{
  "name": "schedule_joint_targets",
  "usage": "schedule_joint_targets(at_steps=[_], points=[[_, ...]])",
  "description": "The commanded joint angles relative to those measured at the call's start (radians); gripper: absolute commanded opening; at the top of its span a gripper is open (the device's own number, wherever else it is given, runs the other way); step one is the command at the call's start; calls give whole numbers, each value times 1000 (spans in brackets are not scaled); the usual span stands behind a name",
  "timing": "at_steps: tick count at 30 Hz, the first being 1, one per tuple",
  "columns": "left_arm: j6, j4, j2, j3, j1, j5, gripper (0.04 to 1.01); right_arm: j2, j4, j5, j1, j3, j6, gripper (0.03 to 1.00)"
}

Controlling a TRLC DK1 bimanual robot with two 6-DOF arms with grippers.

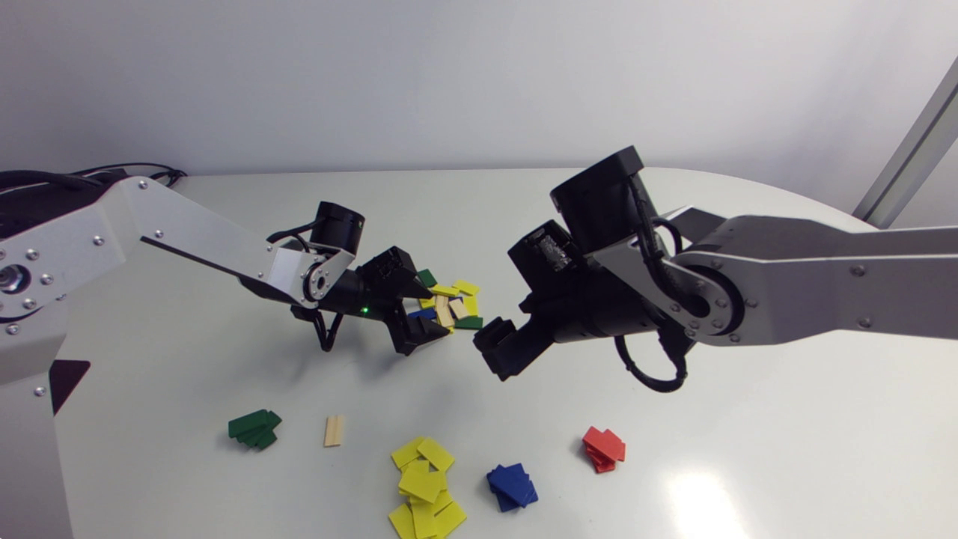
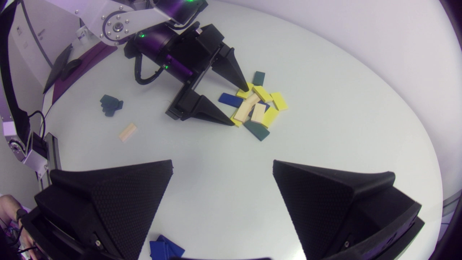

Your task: Take domino bricks one by one from the mixed stack on the table and place each onto the existing stack of the same color.

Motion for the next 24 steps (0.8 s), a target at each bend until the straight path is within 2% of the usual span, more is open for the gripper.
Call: schedule_joint_targets(at_steps=[1,2,7,13,20,24], points=[[31,2,27,29,-4,10,952,21,9,-5,-8,-21,-5,974],[31,2,29,32,-5,10,925,21,9,-5,-8,-21,-5,974],[35,2,36,37,-17,12,921,21,9,-5,-8,-24,-5,974],[38,2,44,43,-33,13,736,18,9,-7,-8,-25,-5,974],[40,2,52,43,-34,15,377,19,9,-11,-10,-27,-7,974],[41,2,52,41,-31,19,361,21,9,-13,-11,-25,-8,974]])
